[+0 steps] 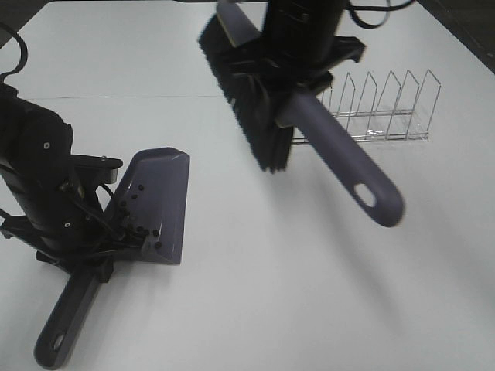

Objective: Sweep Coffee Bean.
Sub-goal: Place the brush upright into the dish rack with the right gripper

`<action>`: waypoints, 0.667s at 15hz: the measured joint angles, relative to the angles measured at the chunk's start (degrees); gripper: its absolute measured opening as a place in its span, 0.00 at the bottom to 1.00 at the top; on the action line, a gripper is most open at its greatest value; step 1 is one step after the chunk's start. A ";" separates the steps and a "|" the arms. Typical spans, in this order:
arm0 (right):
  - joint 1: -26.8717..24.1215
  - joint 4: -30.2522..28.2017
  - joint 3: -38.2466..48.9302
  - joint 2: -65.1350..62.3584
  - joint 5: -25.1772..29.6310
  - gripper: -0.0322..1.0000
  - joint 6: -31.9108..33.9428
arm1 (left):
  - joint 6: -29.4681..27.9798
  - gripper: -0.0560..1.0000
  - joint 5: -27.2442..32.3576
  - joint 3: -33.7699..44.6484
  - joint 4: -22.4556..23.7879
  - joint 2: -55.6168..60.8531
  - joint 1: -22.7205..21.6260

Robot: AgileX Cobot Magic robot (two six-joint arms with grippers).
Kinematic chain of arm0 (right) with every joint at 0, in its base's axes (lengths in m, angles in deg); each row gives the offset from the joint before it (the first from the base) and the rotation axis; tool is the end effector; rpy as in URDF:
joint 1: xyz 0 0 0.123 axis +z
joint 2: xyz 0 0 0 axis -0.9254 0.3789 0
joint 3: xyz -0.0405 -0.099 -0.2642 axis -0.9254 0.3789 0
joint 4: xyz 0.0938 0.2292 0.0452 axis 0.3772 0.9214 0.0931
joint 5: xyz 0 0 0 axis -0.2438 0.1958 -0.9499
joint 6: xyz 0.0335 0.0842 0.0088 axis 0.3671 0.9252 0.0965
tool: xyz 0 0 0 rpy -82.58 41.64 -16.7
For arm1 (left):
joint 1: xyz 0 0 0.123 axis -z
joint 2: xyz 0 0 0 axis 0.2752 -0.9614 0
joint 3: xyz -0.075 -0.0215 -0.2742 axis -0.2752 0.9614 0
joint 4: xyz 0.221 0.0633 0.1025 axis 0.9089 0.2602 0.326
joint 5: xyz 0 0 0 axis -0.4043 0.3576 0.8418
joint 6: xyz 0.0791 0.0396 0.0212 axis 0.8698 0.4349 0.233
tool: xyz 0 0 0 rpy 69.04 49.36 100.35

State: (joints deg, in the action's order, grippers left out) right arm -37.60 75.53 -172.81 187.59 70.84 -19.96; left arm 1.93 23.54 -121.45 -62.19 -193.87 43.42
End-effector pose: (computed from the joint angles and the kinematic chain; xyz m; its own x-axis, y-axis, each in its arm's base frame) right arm 0.3509 0.2088 0.2618 -0.8958 -0.4085 -0.1749 -0.4245 0.9031 0.0652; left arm 0.2763 -0.1427 0.0914 -0.9881 0.1517 -0.0271 0.1518 0.9884 -0.0014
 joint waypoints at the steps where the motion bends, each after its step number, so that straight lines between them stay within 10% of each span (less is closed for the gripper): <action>1: -2.92 0.63 5.33 -2.35 0.06 0.34 -0.92 | 0.00 0.36 -0.06 0.00 -0.06 0.00 0.00; 10: -23.66 -0.29 21.20 -0.11 0.00 0.34 -6.36 | 0.00 0.36 -0.11 0.00 -1.03 -0.06 0.00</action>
State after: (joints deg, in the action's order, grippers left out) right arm -61.26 75.25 -151.61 187.48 70.84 -26.32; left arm 1.93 23.43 -121.45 -63.22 -193.92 43.42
